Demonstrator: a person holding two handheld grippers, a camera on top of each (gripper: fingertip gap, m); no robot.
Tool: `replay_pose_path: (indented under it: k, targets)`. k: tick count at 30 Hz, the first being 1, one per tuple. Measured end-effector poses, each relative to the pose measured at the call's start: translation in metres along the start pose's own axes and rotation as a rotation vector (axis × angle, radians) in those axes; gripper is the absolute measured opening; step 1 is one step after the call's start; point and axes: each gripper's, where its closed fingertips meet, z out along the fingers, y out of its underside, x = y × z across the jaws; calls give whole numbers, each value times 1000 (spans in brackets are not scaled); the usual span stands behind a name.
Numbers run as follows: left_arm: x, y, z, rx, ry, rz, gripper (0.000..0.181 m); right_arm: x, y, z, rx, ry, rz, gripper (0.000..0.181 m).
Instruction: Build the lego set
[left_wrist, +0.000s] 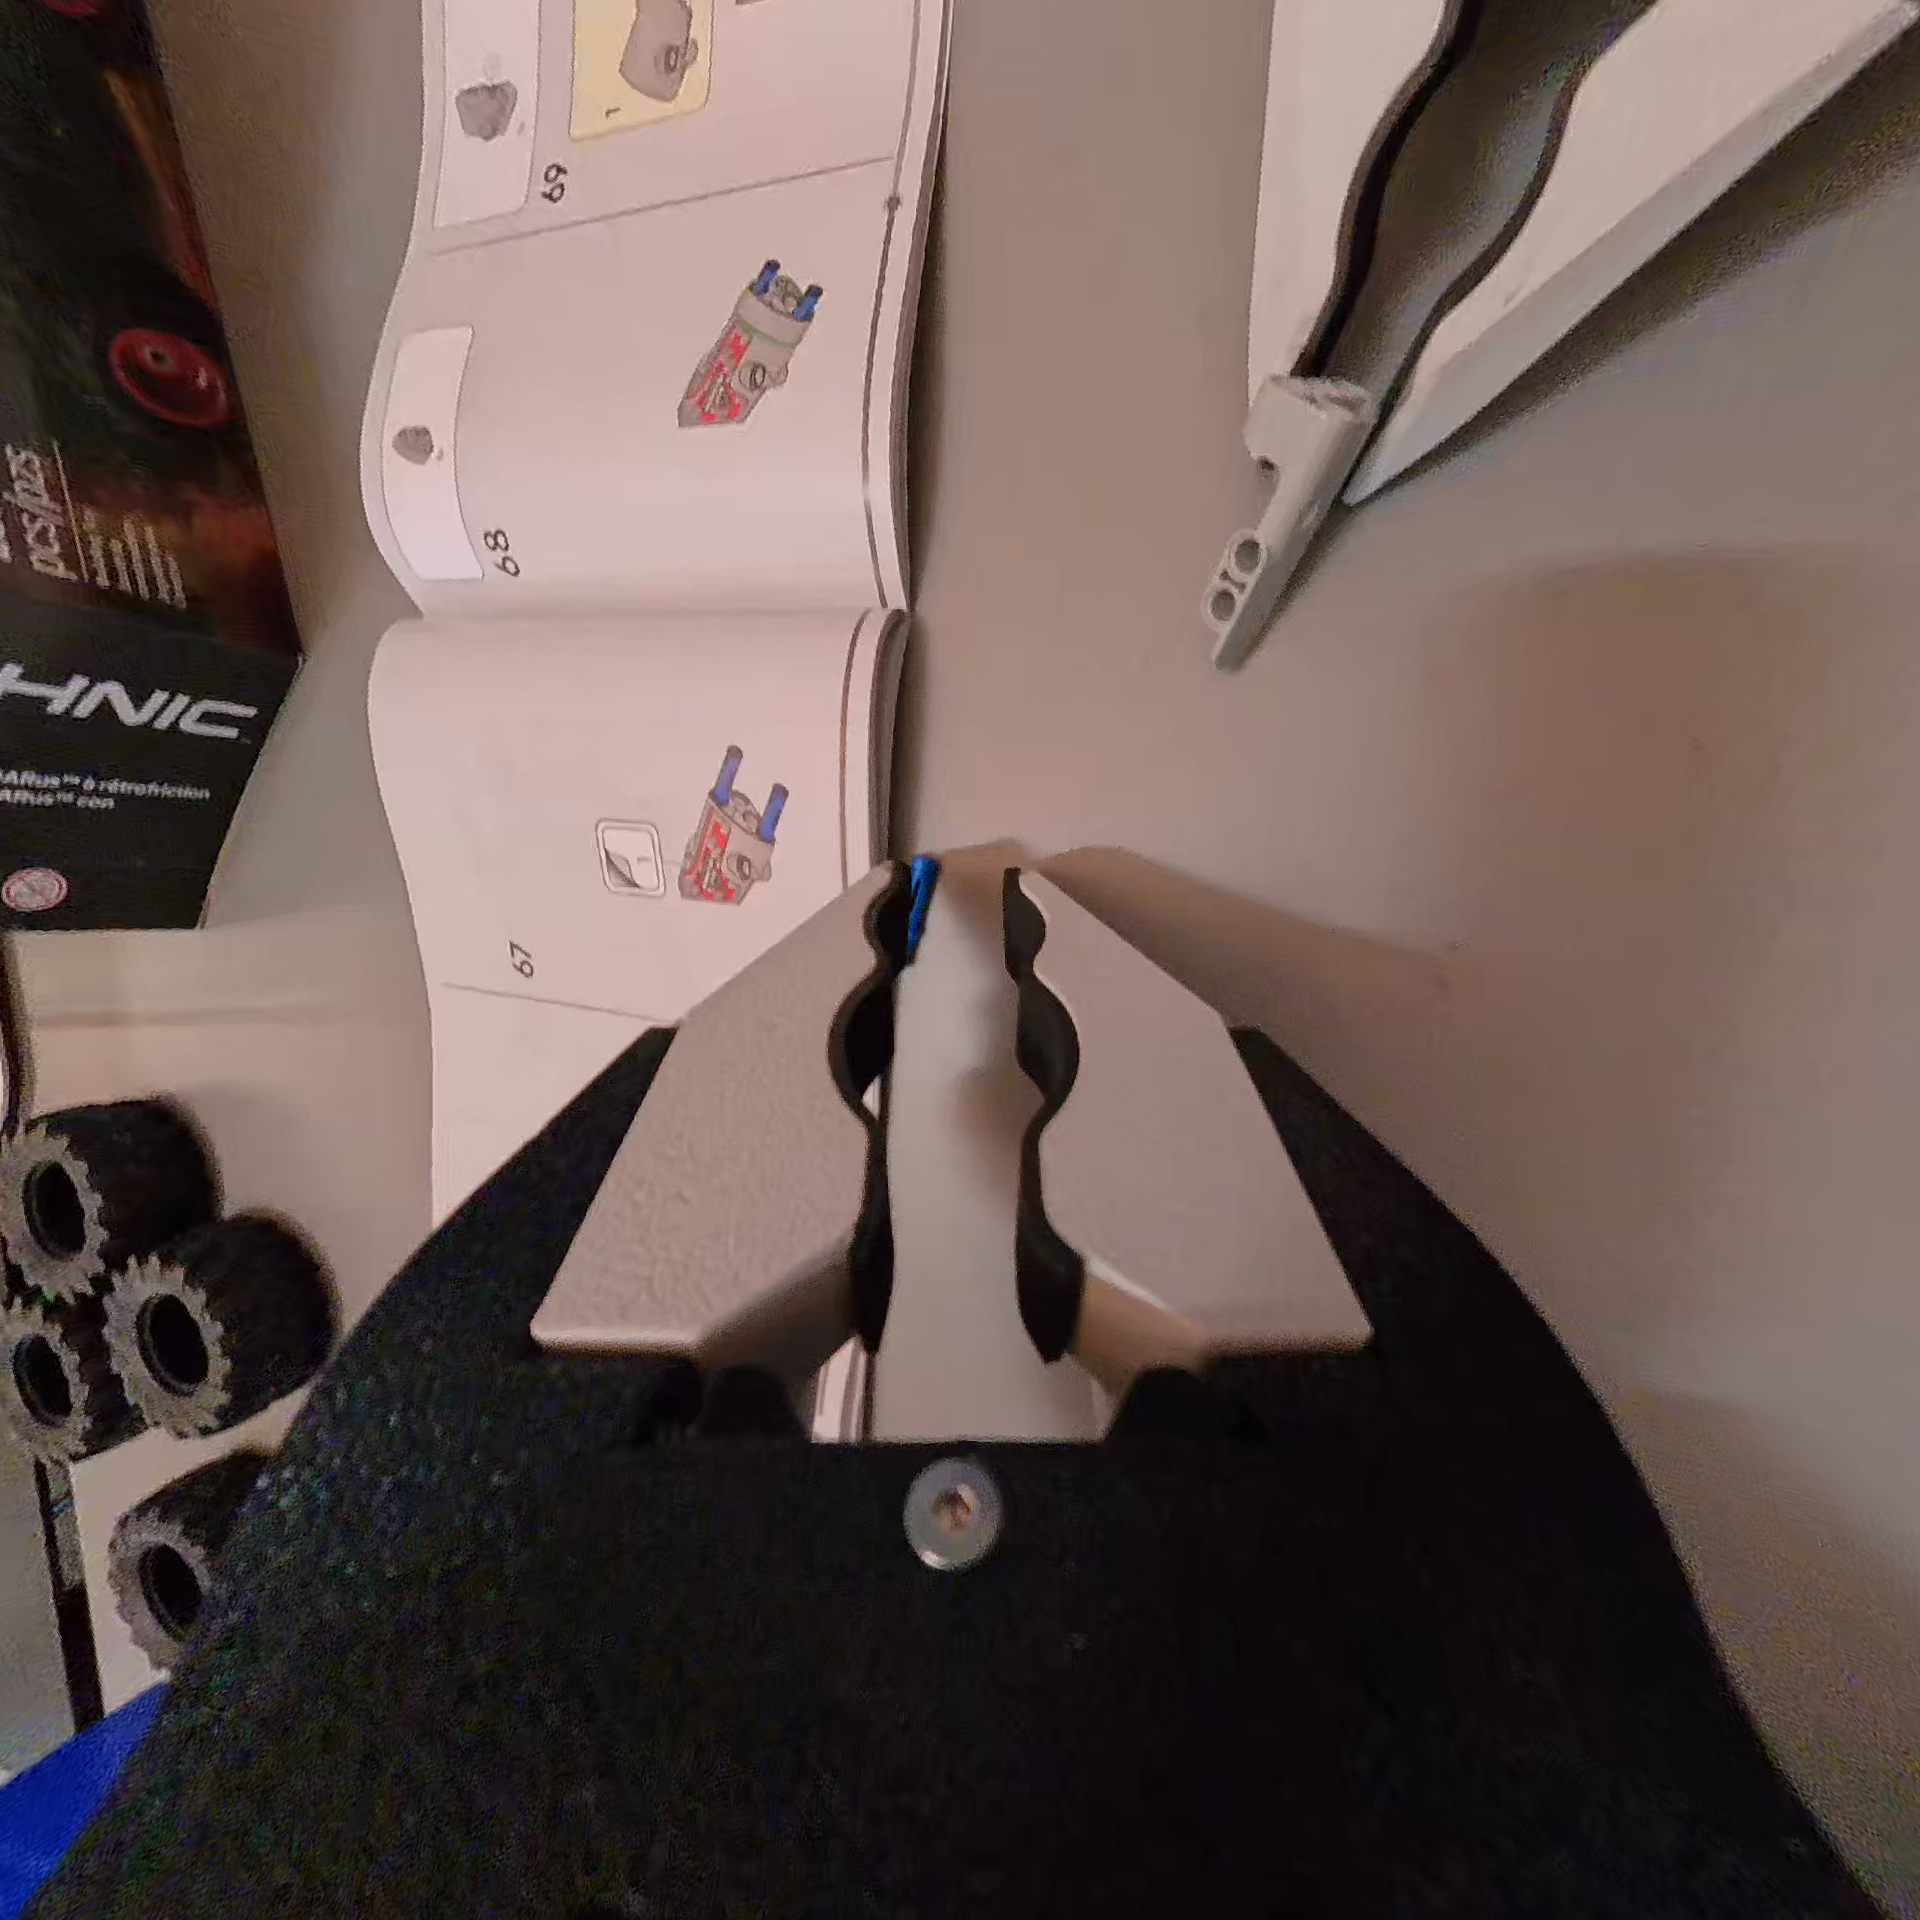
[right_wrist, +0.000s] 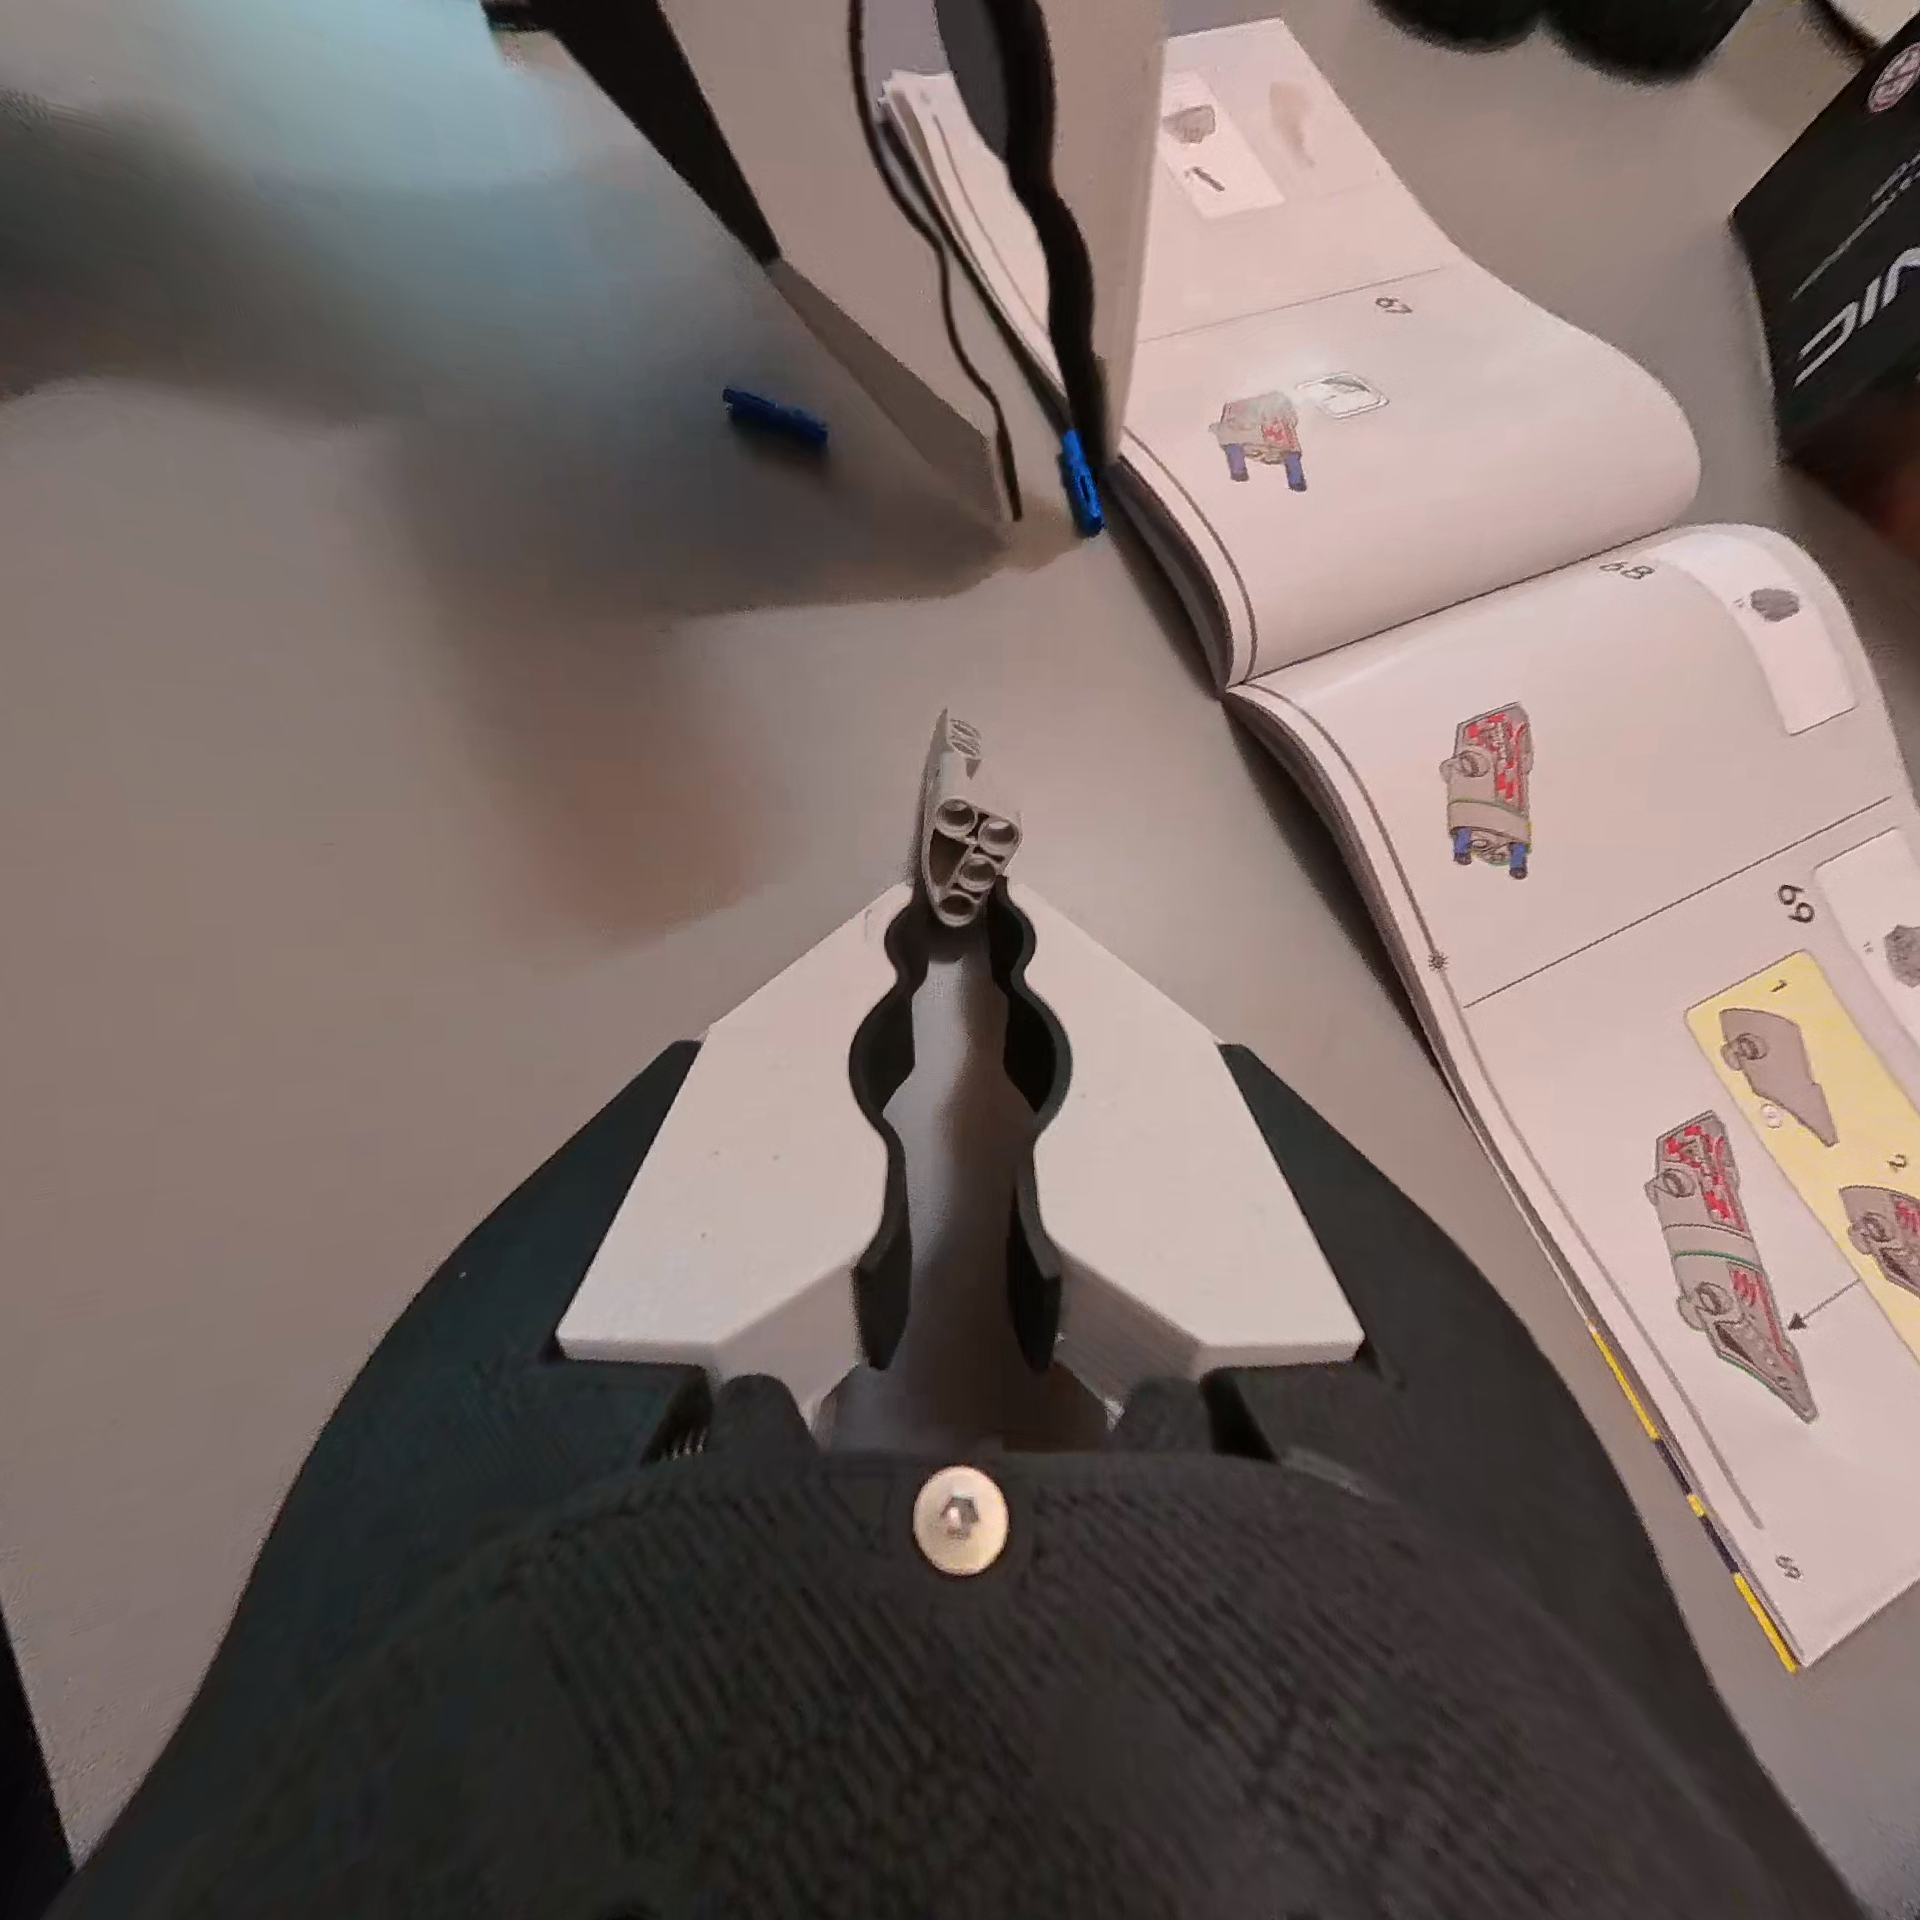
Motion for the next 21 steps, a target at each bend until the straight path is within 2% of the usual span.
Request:
replay_pose_path:
  k: [6, 7, 10, 12, 14, 17, 19, 21]
  targets:
    - [-2, 1, 5, -72, 94, 48, 13, -1, 0, 1, -2, -47, 46, 9]
    - [1, -6, 2, -50, 106, 51, 11, 0, 0, 1, -1, -44, 43, 9]
    - [27, -47, -17, 132, 199, 41, 17, 1, -1, 1, 2, -31, 27, 8]
    - [44, -63, -24, 184, 256, 37, 25, 1, -3, 1, 13, -28, 7, 9]
    - [49, -63, -17, 132, 231, 64, 29, -3, -9, -1, 47, -39, -11, 9]
    - [50, -56, -9, 77, 204, 96, 8, -6, -24, -7, 147, -48, -16, 8]
    - [47, -60, -10, 139, 188, 52, 7, -1, -27, -11, 180, -26, -15, 8]
    - [38, -68, -14, 259, 152, -74, 7, 9, -36, -19, 258, 41, -31, 9]
